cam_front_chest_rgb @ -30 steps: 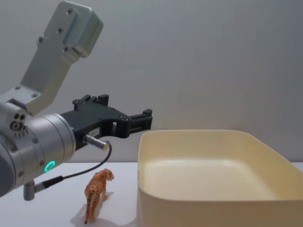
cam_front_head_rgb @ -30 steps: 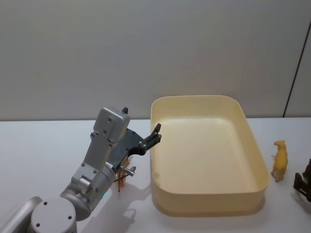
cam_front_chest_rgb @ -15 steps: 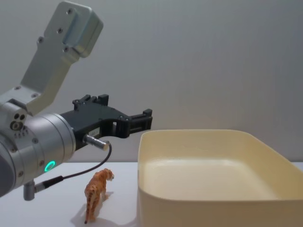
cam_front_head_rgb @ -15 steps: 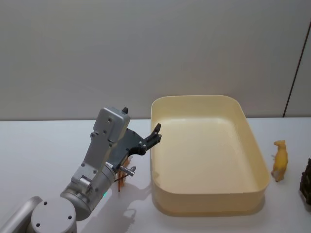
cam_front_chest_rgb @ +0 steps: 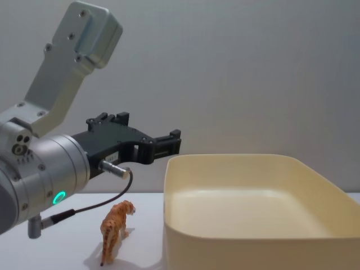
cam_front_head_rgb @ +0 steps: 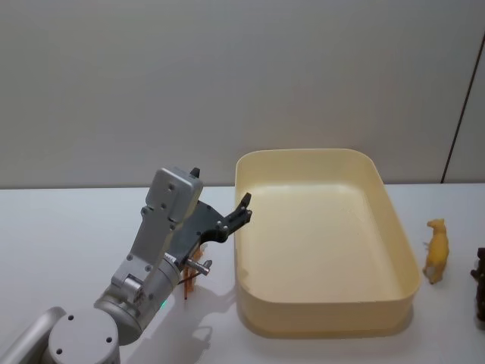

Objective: Pick up the toy alternately with two hands and place it into the central storage box.

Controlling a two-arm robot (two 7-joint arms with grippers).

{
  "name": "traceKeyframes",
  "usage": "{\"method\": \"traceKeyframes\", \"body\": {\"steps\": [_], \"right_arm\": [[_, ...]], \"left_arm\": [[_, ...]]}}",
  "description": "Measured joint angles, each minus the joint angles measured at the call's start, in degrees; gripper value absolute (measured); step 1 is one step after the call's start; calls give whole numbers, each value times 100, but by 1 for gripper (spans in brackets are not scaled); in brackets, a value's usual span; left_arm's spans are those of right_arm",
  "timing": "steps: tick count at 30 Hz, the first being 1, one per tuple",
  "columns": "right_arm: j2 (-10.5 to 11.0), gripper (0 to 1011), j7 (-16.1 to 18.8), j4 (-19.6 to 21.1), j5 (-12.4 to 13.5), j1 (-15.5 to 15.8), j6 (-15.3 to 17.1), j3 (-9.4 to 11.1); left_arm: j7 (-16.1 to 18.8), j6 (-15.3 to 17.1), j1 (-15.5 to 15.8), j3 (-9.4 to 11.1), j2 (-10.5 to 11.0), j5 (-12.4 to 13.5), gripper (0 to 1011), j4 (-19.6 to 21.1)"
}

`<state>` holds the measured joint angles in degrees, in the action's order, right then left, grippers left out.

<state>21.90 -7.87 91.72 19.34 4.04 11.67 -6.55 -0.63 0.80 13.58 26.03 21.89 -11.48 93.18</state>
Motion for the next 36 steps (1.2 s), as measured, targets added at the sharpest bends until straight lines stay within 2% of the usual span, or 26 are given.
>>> {"method": "traceKeyframes", "body": {"steps": [12, 20, 24, 29, 36], "right_arm": [[-44, 254, 8, 82, -92, 4, -350, 7], [-63, 253, -24, 371, -117, -32, -636, 56], [-64, 254, 28, 528, -85, -71, -661, 77], [-103, 254, 252, 737, -5, -207, -618, 75], [-252, 253, 642, 738, 19, -517, -438, -27]], "left_arm": [[0, 0, 0, 0, 0, 0, 1001, 0], [0, 0, 0, 0, 0, 0, 1001, 0], [0, 0, 0, 0, 0, 0, 1001, 0], [0, 0, 0, 0, 0, 0, 1001, 0], [0, 0, 0, 0, 0, 0, 1001, 0]]}}
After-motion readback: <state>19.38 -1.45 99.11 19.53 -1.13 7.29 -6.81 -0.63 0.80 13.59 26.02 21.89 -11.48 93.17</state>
